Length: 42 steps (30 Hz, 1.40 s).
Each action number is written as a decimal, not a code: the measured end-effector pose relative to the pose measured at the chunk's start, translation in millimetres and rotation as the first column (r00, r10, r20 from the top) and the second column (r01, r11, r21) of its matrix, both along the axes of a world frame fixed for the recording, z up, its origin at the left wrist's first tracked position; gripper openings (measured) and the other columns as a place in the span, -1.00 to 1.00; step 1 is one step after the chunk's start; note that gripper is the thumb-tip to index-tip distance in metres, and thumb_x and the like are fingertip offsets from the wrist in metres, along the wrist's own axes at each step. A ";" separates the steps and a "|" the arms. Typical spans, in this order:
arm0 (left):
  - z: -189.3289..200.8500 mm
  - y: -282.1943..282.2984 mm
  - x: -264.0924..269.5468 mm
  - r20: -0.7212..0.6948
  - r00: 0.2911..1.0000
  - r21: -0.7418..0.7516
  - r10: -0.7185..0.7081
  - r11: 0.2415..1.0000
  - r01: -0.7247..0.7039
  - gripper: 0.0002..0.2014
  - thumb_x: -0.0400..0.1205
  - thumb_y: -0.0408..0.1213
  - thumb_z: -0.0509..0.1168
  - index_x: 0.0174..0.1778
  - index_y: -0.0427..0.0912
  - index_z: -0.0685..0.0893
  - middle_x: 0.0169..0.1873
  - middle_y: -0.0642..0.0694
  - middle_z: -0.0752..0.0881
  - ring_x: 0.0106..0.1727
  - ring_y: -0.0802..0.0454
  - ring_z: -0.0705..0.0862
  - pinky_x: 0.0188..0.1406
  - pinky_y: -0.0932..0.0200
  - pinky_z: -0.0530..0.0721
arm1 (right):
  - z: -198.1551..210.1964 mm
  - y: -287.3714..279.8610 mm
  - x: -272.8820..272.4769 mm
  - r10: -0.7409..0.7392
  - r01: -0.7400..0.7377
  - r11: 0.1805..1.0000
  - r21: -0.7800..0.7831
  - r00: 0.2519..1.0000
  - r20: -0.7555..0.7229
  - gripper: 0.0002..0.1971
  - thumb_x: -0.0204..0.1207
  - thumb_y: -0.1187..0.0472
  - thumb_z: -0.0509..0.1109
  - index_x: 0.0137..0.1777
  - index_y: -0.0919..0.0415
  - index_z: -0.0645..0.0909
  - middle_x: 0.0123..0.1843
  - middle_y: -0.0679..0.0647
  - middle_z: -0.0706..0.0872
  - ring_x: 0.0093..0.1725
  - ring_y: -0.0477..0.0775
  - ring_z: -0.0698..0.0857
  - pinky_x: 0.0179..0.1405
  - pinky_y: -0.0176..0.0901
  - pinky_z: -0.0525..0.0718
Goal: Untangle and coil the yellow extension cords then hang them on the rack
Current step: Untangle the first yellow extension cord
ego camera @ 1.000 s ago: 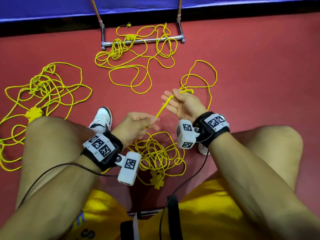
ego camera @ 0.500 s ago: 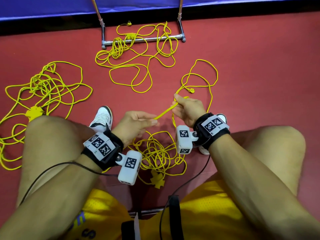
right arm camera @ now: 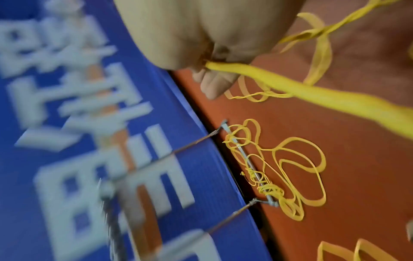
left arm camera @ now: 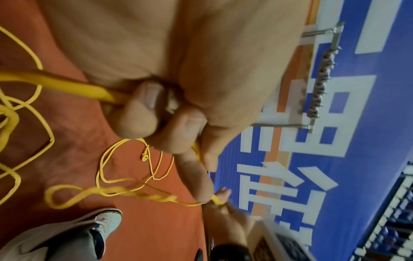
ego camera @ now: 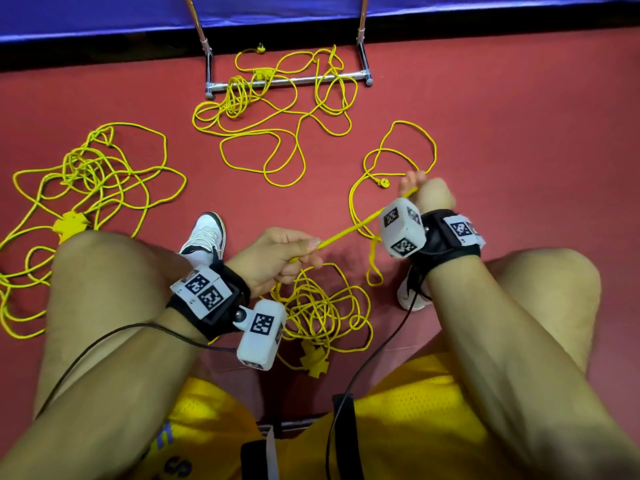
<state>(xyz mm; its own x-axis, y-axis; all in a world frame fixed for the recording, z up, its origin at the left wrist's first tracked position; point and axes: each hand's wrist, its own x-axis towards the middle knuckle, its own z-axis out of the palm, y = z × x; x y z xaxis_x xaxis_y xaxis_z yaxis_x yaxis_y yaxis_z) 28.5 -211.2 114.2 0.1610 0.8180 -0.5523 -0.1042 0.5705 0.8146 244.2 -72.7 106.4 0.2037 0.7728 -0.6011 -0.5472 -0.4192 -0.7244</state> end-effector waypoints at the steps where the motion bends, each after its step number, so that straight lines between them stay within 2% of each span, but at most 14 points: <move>1: 0.0 -0.9 3.5 -0.005 1.000 0.002 -0.028 1.000 0.028 -0.89 0.70 -0.34 0.27 -0.07 -0.26 0.68 -0.42 -0.12 0.74 -0.68 0.23 0.23 -0.65 0.33 0.12 | 8.5 4.5 -7.4 -0.084 0.089 0.985 0.148 0.996 -0.042 -0.77 0.76 0.37 0.05 0.26 0.12 0.46 0.12 0.09 0.63 -0.26 -0.08 0.69 -0.57 -0.29 0.68; 2: 0.4 -2.0 5.5 -0.008 0.998 0.003 -0.068 0.998 0.068 -0.90 0.68 -0.33 0.29 -0.10 -0.25 0.67 -0.44 -0.12 0.73 -0.69 0.22 0.23 -0.66 0.34 0.12 | 21.1 4.7 -19.2 -0.066 0.058 0.947 0.315 0.998 0.014 -0.68 0.72 0.45 0.10 0.31 0.07 0.45 0.22 0.07 0.62 -0.21 -0.06 0.73 -0.56 -0.27 0.67; 4: 2.0 -5.8 7.4 -0.010 0.982 -0.002 -0.188 0.982 0.188 -0.88 0.67 -0.37 0.30 -0.18 -0.26 0.66 -0.51 -0.09 0.71 -0.71 0.23 0.25 -0.70 0.38 0.14 | 28.2 -3.2 -45.0 0.216 -0.360 0.821 0.443 0.914 0.344 -0.47 0.63 0.55 0.17 0.46 0.01 0.40 0.39 0.01 0.58 -0.13 -0.06 0.77 -0.64 -0.29 0.62; 6: 2.1 -10.6 5.7 -0.038 0.958 0.000 -0.285 0.958 0.285 -0.83 0.69 -0.43 0.27 -0.21 -0.29 0.67 -0.51 -0.10 0.72 -0.72 0.23 0.27 -0.72 0.38 0.19 | 14.6 -21.3 -62.5 0.525 -0.750 0.614 0.246 0.621 0.583 -0.41 0.60 0.60 0.14 0.54 0.08 0.42 0.47 0.07 0.57 -0.26 -0.14 0.79 -0.75 -0.31 0.53; 8: 1.5 -13.2 -0.1 -0.064 0.952 0.012 -0.299 0.954 0.301 -0.86 0.68 -0.41 0.31 -0.19 -0.31 0.71 -0.46 -0.14 0.74 -0.71 0.22 0.29 -0.72 0.36 0.21 | -11.4 -33.4 -63.1 0.709 -0.871 0.490 -0.038 0.373 0.599 -0.45 0.59 0.59 0.10 0.50 0.17 0.49 0.31 0.14 0.67 -0.46 -0.11 0.74 -0.78 -0.32 0.48; 9: 1.8 -13.8 -2.6 -0.056 0.957 0.026 -0.285 0.958 0.287 -0.88 0.65 -0.38 0.36 -0.19 -0.32 0.72 -0.45 -0.14 0.74 -0.71 0.22 0.30 -0.71 0.35 0.22 | -24.3 -36.9 -59.2 0.750 -0.831 0.535 -0.154 0.383 0.539 -0.55 0.60 0.56 0.10 0.39 0.20 0.53 0.13 0.16 0.71 -0.56 -0.09 0.69 -0.79 -0.33 0.46; 11: 3.2 -12.6 -8.8 -0.011 0.979 0.059 -0.204 0.977 0.205 -0.89 0.58 -0.33 0.43 -0.19 -0.31 0.73 -0.45 -0.14 0.73 -0.70 0.22 0.30 -0.70 0.34 0.21 | -28.4 -33.0 -42.9 0.702 -0.645 0.705 -0.293 0.581 0.412 -0.81 0.64 0.50 0.13 0.03 0.27 0.53 -0.24 0.21 0.66 -0.71 -0.05 0.61 -0.80 -0.36 0.42; 14: 3.5 -5.7 -14.1 0.030 0.999 0.091 -0.045 0.995 0.042 -0.92 0.60 -0.38 0.38 -0.11 -0.35 0.69 -0.45 -0.09 0.71 -0.70 0.24 0.25 -0.65 0.29 0.11 | -30.1 -15.3 -5.2 0.677 -0.552 0.734 -0.395 0.551 0.488 -0.83 0.67 0.32 0.24 -0.16 0.29 0.57 -0.42 0.12 0.67 -0.29 0.30 0.72 -0.46 -0.25 0.58; 16: 1.7 -3.0 -12.6 0.026 1.000 0.087 -0.001 0.996 -0.002 -0.90 0.67 -0.42 0.27 -0.06 -0.35 0.69 -0.46 -0.08 0.70 -0.69 0.23 0.24 -0.67 0.35 0.12 | -27.8 -5.6 5.4 0.437 -0.368 0.890 -0.268 0.856 0.276 -0.80 0.70 0.35 0.20 -0.17 0.24 0.55 -0.57 -0.02 0.68 -0.18 0.28 0.62 -0.49 -0.31 0.64; 18: 0.9 -2.2 -7.4 0.017 1.000 0.080 0.024 0.996 -0.025 -0.88 0.70 -0.42 0.24 -0.02 -0.36 0.69 -0.46 -0.07 0.69 -0.69 0.23 0.23 -0.69 0.38 0.17 | -21.0 -5.6 8.1 0.051 -0.022 0.984 -0.175 0.985 0.166 -0.79 0.66 0.50 0.14 -0.18 0.32 0.49 -0.54 0.10 0.69 -0.35 0.13 0.71 -0.62 -0.31 0.66; 22: 4.8 1.6 -3.2 0.042 0.990 0.045 0.138 0.989 -0.140 -0.83 0.72 -0.47 0.17 0.01 -0.34 0.69 -0.39 -0.15 0.77 -0.67 0.20 0.29 -0.63 0.34 0.16 | -6.2 -4.9 1.6 -0.213 0.205 0.976 -0.078 0.971 -0.110 -0.84 0.54 0.61 0.20 0.04 0.52 0.56 -0.03 0.38 0.69 -0.26 0.17 0.78 -0.30 -0.13 0.81; 26: 10.4 0.3 -7.1 0.195 0.963 0.031 0.185 0.980 -0.194 -0.78 0.73 -0.47 0.12 0.14 -0.33 0.67 -0.23 -0.22 0.81 -0.57 0.16 0.37 -0.49 0.27 0.26 | 16.6 -13.8 -13.1 0.061 -0.033 0.997 0.064 0.857 -0.511 -0.88 0.63 0.42 0.22 -0.02 0.44 0.59 -0.07 0.25 0.76 -0.09 0.22 0.81 0.01 0.03 0.79; 30: 5.9 -3.0 -6.9 0.232 0.967 0.026 0.106 0.993 -0.114 -0.75 0.60 -0.39 0.25 0.18 -0.30 0.68 -0.05 -0.24 0.83 -0.48 0.16 0.47 -0.39 0.26 0.43 | 23.5 -31.3 -33.7 0.414 -0.375 0.910 0.176 0.832 -0.369 -0.83 0.73 0.33 0.14 0.08 0.31 0.58 -0.11 0.14 0.86 -0.10 0.13 0.86 -0.20 -0.01 0.83; 42: -6.5 12.6 -3.8 -0.152 0.934 0.210 0.322 0.934 -0.288 -0.77 0.56 -0.59 0.42 0.00 -0.18 0.75 -0.35 -0.03 0.83 -0.56 0.19 0.57 -0.45 0.39 0.53 | 9.3 -24.4 -35.1 0.109 -0.117 0.984 0.132 0.992 0.068 -0.89 0.59 0.35 0.45 -0.03 0.34 0.56 -0.27 0.18 0.76 -0.33 0.03 0.82 -0.34 -0.18 0.78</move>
